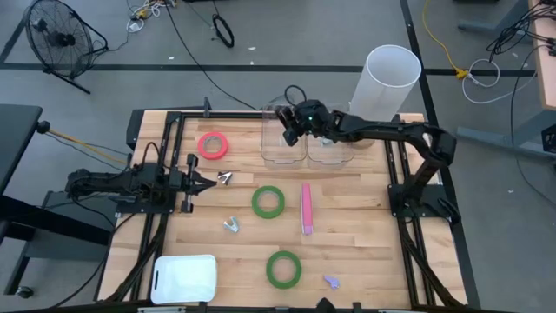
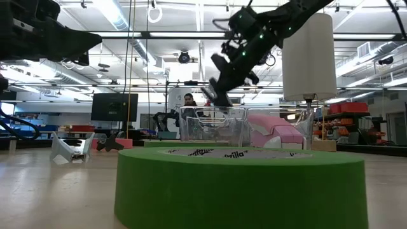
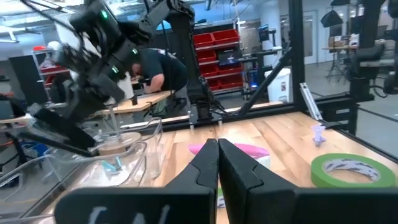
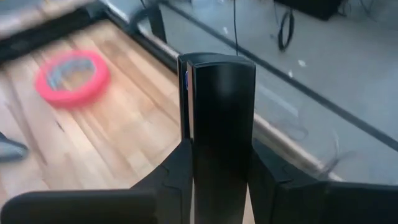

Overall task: Pick and place Stapler, Stapler remover, tape
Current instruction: Put the black stapler into the left transparent bin

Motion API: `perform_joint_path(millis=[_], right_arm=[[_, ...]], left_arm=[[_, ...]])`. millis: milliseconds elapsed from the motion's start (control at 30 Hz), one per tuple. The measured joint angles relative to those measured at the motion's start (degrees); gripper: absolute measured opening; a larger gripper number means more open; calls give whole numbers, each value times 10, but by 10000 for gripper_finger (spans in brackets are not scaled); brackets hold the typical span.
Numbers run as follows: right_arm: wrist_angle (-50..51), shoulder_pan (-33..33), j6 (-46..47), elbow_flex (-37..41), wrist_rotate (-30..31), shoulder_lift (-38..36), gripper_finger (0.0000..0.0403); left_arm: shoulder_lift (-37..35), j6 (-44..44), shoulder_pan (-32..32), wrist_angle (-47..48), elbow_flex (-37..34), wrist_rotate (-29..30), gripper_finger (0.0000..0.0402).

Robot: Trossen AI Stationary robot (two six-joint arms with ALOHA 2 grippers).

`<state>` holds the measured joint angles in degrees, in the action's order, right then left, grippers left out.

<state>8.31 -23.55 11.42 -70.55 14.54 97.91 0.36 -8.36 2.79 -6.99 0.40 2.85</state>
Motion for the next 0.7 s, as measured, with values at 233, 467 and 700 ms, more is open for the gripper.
perform_joint_path(millis=[233, 467, 700], right_arm=[[-8, -11, -4, 0, 8, 34, 96], [-5, -24, 0, 0, 9, 62, 96], [-23, -26, 5, 0, -2, 84, 96]], left_arm=[[0, 1, 0, 0, 0, 2, 16], [0, 2, 0, 0, 0, 1, 16], [0, 2, 0, 0, 0, 1, 16]])
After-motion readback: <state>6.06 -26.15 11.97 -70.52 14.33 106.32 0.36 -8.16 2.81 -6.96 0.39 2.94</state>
